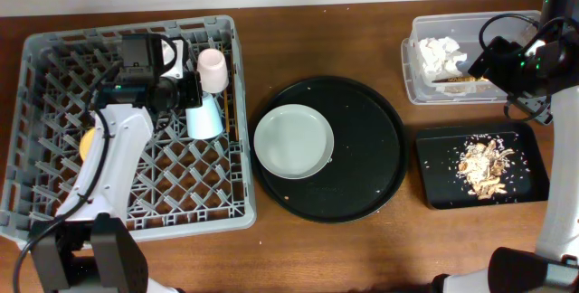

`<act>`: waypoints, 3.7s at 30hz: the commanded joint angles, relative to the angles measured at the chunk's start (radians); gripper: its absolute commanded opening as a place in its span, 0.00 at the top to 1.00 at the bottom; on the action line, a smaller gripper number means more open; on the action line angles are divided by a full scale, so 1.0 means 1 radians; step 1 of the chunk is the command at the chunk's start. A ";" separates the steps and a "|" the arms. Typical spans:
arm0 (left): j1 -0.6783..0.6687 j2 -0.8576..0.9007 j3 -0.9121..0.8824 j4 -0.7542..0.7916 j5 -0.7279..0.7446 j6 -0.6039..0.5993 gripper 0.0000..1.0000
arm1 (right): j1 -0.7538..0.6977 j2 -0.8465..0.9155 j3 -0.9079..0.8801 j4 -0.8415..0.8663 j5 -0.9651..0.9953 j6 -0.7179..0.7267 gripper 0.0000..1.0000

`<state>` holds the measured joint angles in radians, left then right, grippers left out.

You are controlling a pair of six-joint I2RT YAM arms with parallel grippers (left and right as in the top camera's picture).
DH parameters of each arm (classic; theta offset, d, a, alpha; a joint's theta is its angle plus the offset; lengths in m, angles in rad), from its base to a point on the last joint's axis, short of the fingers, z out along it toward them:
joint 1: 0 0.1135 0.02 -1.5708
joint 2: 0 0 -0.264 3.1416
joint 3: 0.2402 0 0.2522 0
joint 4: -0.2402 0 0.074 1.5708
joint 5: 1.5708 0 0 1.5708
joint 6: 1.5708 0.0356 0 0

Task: Sort waste into correct bins and load items into the dishwasher rack
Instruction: 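Lower the blue cup into the rack beside the pink cup and release, then move the left gripper to the grey plate and grasp its rim, then lift the grey plate and stand it upright in the rack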

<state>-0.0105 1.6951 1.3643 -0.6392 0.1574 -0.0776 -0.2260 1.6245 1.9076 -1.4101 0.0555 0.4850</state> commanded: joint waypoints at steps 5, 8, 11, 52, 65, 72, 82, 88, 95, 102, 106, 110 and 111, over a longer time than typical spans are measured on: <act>-0.001 0.018 0.004 -0.047 -0.063 -0.024 0.99 | -0.002 0.004 0.009 0.001 0.005 -0.009 0.01; -0.001 0.041 0.004 -0.050 -0.010 -0.024 1.00 | -0.002 0.004 0.009 0.001 0.005 -0.009 0.01; -0.001 0.057 0.004 -0.067 0.021 -0.024 1.00 | -0.002 0.004 0.009 0.001 0.006 -0.009 0.01; -0.700 0.205 -0.004 -0.068 0.000 -0.005 0.29 | -0.002 0.004 0.009 0.001 0.005 -0.009 0.01; -0.748 0.346 -0.004 -0.023 -0.083 -0.004 0.41 | -0.002 0.004 0.009 0.001 0.005 -0.009 0.02; -0.792 0.354 -0.004 -0.016 -0.160 -0.005 0.71 | -0.002 0.004 0.009 0.001 0.005 -0.009 0.01; -0.793 0.344 0.124 -0.177 -0.191 -0.082 0.99 | -0.002 0.004 0.009 0.001 0.005 -0.009 0.01; -0.778 0.277 0.477 -0.475 -0.191 -0.094 1.00 | -0.002 0.004 0.009 0.001 0.005 -0.009 0.01; -0.617 0.139 0.807 -0.673 -0.151 -0.094 1.00 | -0.002 0.004 0.009 0.001 0.005 -0.009 0.01; -0.181 0.042 0.849 -0.702 0.317 -0.084 0.99 | -0.002 0.004 0.009 0.001 0.006 -0.009 0.01; 0.086 0.097 0.847 -0.718 0.732 0.026 1.00 | -0.002 0.004 0.009 0.001 0.005 -0.009 0.01; 0.202 0.185 0.847 -0.774 0.935 0.113 1.00 | -0.002 0.004 0.009 0.001 0.005 -0.009 0.01; 0.216 0.205 0.847 -0.787 0.955 0.130 1.00 | -0.002 0.004 0.009 0.001 0.005 -0.009 0.01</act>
<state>0.1539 1.8271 2.2105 -1.3956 0.8181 -0.0624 -0.2256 1.6245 1.9076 -1.4097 0.0555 0.4854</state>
